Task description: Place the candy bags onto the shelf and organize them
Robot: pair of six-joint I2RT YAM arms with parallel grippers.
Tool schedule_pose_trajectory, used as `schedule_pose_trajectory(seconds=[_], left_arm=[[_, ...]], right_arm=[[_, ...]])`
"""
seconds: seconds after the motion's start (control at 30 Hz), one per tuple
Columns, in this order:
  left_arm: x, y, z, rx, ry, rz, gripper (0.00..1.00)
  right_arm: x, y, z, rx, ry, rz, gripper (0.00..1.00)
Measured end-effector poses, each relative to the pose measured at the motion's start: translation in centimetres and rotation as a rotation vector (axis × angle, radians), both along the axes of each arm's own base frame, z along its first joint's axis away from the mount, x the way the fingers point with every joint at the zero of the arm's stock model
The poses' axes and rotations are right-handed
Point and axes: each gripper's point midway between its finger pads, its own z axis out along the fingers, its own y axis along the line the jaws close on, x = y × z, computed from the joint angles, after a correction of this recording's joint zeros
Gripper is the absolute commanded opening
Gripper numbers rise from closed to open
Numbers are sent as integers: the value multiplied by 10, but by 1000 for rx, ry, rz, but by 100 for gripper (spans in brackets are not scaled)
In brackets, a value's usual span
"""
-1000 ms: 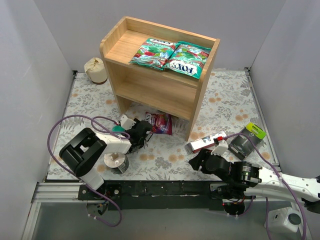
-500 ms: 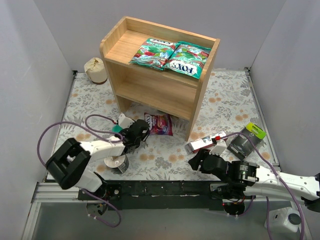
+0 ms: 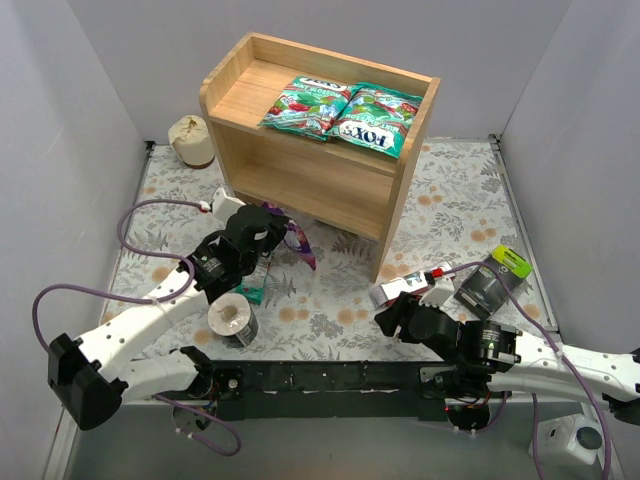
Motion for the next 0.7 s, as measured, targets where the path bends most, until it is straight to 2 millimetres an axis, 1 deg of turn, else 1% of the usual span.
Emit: schedule_pose_trajectory(seconds=[0.1, 0.2, 0.4, 0.53, 0.7], left_arm=[[-9, 2, 16, 48, 9, -47, 0], [-18, 7, 23, 84, 18, -78, 0], [-36, 30, 38, 154, 16, -86, 0], [-41, 41, 54, 175, -11, -74, 0], [-39, 49, 71, 211, -54, -58, 0]], right_arm=[[1, 1, 4, 1, -10, 4, 70], [2, 2, 8, 6, -21, 4, 70], [4, 2, 11, 11, -31, 0, 70], [5, 2, 11, 14, -34, -3, 70], [5, 1, 13, 19, -38, -6, 70]])
